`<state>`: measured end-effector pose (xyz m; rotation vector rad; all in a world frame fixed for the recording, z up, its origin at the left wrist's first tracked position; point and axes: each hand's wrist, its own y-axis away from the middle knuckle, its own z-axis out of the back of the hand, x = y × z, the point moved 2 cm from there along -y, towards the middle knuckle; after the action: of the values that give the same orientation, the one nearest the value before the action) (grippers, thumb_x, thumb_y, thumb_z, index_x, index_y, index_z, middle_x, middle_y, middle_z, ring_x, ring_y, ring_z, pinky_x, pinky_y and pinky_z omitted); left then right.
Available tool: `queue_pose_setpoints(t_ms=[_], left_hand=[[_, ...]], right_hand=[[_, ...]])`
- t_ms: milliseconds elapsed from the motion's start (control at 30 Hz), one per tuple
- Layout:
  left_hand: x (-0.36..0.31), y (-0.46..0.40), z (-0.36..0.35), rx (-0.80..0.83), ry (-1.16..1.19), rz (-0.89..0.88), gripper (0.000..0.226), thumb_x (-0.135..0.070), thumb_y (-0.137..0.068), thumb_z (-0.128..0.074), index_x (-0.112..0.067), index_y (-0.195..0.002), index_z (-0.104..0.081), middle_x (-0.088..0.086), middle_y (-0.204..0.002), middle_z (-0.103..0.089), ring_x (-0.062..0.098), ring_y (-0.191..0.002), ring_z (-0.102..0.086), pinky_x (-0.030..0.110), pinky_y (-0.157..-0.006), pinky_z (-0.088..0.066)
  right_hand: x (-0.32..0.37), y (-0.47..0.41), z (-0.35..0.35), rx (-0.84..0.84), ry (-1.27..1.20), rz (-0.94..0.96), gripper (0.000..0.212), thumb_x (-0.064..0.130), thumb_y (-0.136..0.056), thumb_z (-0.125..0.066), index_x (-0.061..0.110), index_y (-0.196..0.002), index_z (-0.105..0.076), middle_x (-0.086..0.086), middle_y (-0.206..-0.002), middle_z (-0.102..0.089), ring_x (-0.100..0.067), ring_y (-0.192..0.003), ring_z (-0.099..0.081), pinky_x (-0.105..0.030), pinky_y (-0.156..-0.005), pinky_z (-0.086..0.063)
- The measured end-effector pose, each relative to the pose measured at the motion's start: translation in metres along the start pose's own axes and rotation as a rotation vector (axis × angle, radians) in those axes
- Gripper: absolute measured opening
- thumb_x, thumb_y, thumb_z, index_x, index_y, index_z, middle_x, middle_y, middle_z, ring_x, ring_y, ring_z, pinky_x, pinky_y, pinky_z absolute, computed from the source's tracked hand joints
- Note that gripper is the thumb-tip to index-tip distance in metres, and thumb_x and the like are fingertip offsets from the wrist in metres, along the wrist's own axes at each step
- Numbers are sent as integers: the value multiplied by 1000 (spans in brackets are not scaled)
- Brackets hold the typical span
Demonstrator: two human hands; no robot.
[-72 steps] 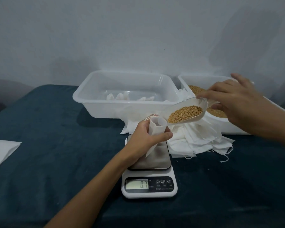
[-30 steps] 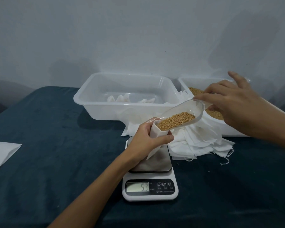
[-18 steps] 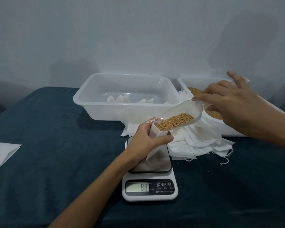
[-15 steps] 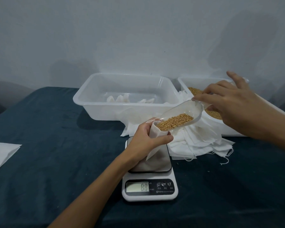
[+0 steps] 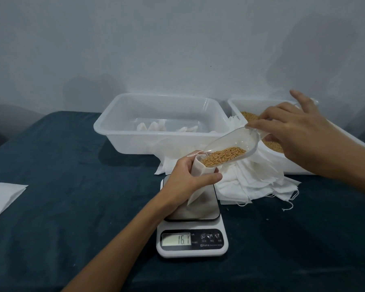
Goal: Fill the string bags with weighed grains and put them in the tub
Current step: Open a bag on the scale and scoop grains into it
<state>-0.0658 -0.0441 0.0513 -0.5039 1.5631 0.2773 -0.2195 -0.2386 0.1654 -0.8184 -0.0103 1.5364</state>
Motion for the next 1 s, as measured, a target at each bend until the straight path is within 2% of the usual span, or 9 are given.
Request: queue_pose_setpoints(t_ms=[133,267,700,867,1000], left_hand=[[-2,2,0,14,6,-16,36,-9,-88,-82,-18,-120,-68,4,-111,-72,11,-97,-68,22,-85,-52],[-3,2,0,19,2,-29,35,-7,-88,-80,-14,-121,-68,5,-107,-72,8,-93,-68,18,-81,-51],[1,0,1,5,35,-6,42,-6,-87,-82,-14,-124,-65,-1,-107,-76,9,-96,-71,21,-81,-53],[3,-1,2,-6,26,-1,45,-7,-87,-82,-13,-128,-64,7,-116,-74,13,-98,-69,27,-85,-52],[2,0,2,9,14,-12,41,-7,-88,-82,-15,-125,-66,3,-111,-76,13,-98,-70,23,-83,-53]], right_hand=[[1,0,1,-15,11,6,50,1,-78,-78,16,-123,-67,-6,-103,-65,-35,-99,-62,-64,-114,-23],[2,-1,2,-21,23,3,52,-1,-76,-80,16,-123,-67,-6,-103,-65,-35,-99,-62,-65,-114,-24],[1,-1,1,-12,33,3,56,-3,-75,-80,17,-126,-66,-5,-105,-65,-33,-102,-61,-64,-116,-22],[2,-1,2,-26,30,9,52,-2,-76,-78,17,-124,-66,-5,-103,-64,-34,-100,-60,-65,-115,-23],[1,-2,2,-33,29,8,53,-3,-76,-79,17,-123,-66,-5,-103,-63,-34,-99,-60,-66,-114,-23]])
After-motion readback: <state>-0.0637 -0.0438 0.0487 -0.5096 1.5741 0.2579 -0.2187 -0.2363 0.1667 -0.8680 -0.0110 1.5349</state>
